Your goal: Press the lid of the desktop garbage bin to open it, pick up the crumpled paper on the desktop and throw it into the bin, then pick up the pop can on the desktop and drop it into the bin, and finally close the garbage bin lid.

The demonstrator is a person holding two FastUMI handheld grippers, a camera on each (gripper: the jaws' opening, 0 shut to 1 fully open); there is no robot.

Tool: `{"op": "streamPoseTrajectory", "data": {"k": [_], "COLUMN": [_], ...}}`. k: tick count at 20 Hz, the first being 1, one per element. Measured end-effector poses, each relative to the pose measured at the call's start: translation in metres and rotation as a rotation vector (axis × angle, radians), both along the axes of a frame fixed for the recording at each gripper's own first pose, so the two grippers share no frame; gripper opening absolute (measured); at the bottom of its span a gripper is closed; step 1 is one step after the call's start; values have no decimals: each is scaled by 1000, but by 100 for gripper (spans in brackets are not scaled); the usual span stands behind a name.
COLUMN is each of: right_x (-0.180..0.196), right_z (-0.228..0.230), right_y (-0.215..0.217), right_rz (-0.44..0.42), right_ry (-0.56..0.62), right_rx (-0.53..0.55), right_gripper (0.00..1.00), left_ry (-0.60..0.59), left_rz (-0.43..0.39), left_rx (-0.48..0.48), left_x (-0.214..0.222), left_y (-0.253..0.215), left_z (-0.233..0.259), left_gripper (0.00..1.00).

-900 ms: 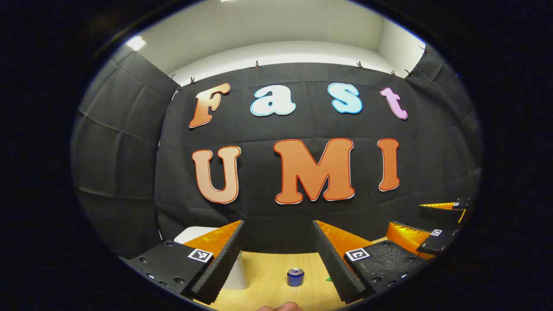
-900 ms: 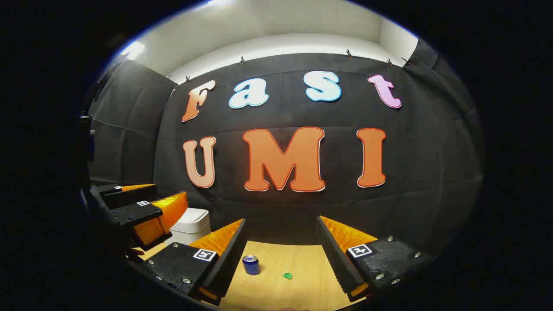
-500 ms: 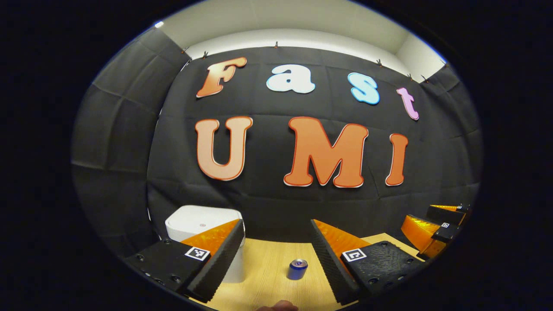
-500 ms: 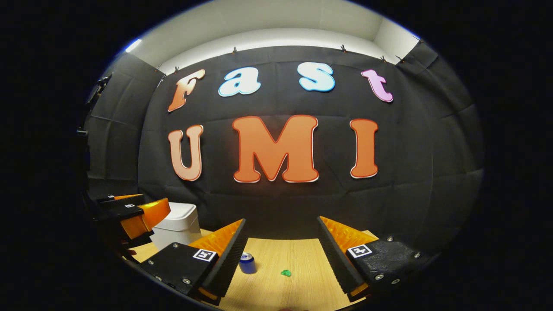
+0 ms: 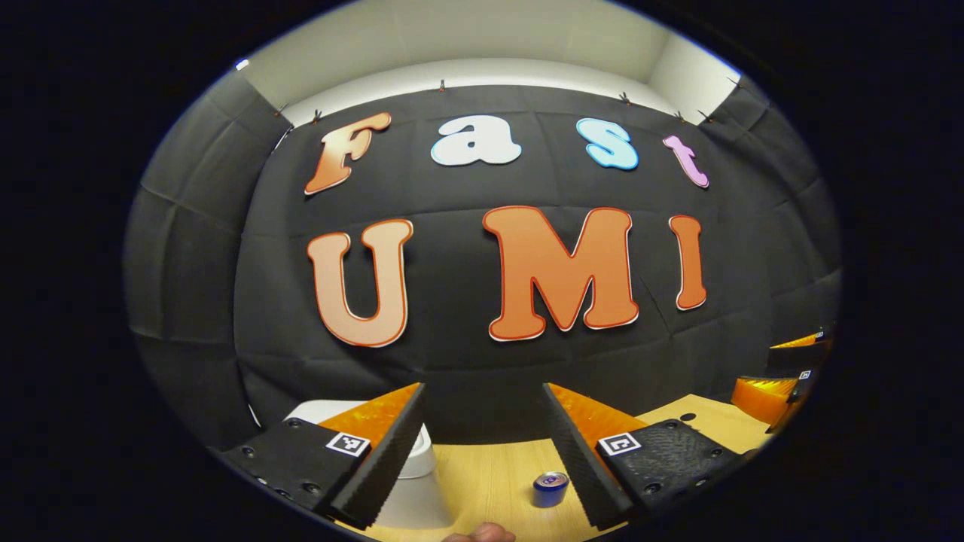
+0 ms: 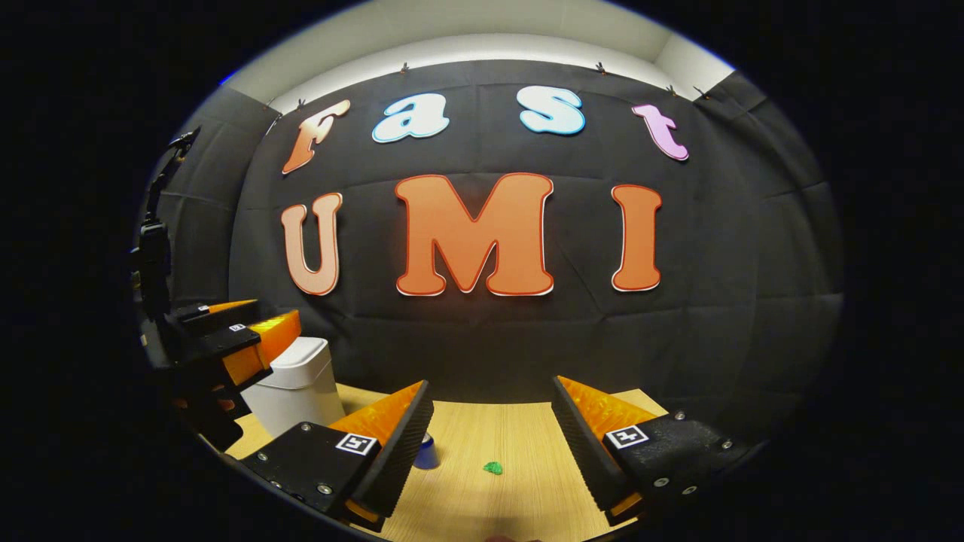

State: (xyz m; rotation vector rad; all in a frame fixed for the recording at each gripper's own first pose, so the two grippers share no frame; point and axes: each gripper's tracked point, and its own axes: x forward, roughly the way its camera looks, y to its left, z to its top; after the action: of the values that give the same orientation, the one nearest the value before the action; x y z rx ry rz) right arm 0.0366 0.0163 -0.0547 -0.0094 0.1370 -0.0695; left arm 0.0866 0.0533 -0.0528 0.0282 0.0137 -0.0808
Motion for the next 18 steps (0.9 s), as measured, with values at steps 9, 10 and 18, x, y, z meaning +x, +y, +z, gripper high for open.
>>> {"op": "streamPoseTrajectory", "data": {"k": [9,10,18], "right_x": [-12,-12,-19], "right_z": [24,25,4], "right_y": [-4,-3,3], "right_rz": [-9,-11,-36], "right_ry": [-77,-79,-24], "right_rx": [-4,8,2], "right_gripper": [94,94,95], "left_ry": [82,83,120], "left_rz": [31,34,65], "left_rx": [-128,-119,-58], "left_x": [-69,-68,-73], "left_y": [-29,-29,-24], "left_z": [-6,-7,-21], "left_gripper": [95,95,95]}}
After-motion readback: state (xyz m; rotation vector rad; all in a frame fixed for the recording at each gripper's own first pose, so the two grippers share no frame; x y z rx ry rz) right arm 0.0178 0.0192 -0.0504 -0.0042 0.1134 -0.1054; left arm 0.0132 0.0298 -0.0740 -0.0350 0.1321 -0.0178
